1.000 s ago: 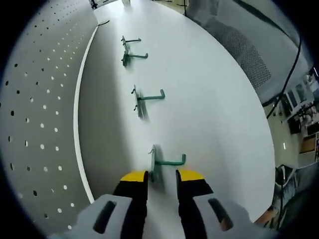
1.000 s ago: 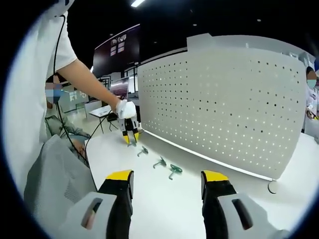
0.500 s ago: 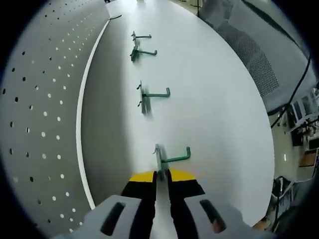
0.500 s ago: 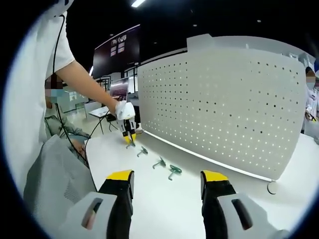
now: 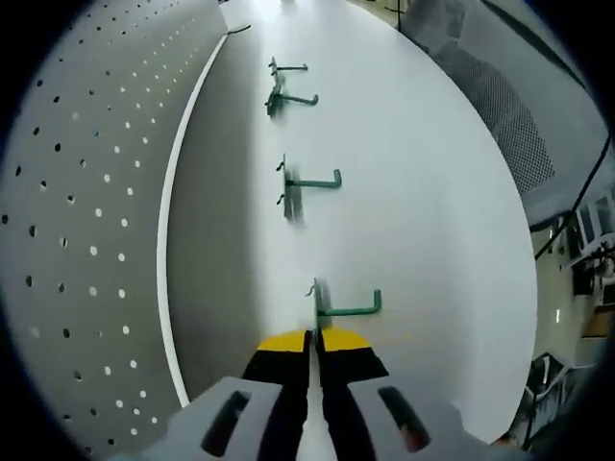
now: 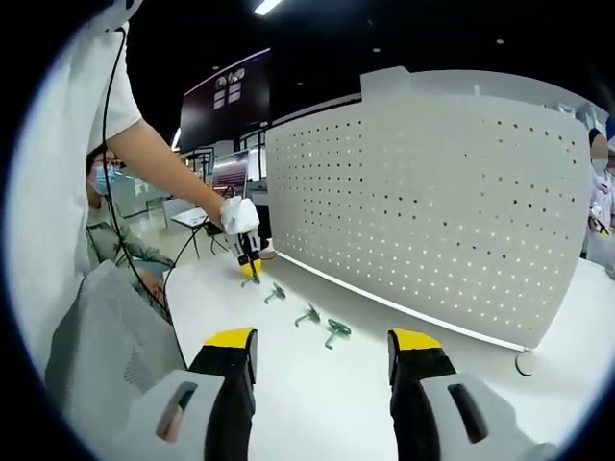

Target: Insert the hook assembly into the mounting plate slot until the hook locks in place.

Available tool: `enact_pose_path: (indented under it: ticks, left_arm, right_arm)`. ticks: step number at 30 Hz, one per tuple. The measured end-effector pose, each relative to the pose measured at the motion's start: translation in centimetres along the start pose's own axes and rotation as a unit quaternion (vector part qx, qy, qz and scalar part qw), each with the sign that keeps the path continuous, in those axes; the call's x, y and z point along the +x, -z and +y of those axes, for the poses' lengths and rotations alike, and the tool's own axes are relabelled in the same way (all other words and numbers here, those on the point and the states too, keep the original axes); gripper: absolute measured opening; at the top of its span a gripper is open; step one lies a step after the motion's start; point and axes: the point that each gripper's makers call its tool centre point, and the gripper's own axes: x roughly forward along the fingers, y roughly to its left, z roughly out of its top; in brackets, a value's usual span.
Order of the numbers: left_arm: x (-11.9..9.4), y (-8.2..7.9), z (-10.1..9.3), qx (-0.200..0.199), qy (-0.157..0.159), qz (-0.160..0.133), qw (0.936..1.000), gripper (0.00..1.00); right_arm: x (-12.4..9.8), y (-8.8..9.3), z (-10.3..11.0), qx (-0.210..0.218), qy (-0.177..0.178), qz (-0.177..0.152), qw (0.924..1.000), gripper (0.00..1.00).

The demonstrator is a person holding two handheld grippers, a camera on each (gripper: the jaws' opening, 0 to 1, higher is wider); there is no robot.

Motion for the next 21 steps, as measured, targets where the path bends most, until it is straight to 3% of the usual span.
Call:
enact_pose_path:
  ticks: [7, 18, 21]
  left_arm:
    - [0.0, -0.2, 0.0, -0.011, 0.000, -0.010, 0.9999, 0.02]
    - [-1.9, -1.7, 0.9, -0.083, -0.042, -0.072, 0.9930, 0.01]
    - [-2.3, -2.0, 0.9, -0.086, -0.051, -0.082, 0.9916, 0.01]
  right_arm:
    - [0.0, 0.0, -0.2, 0.001, 0.002, -0.002, 1.0000, 0.54]
    - [-0.1, -0.3, -0.3, 0.001, 0.005, -0.010, 0.9999, 0.58]
    - [-0.1, -0.3, -0.3, 0.003, 0.005, -0.012, 0.9999, 0.58]
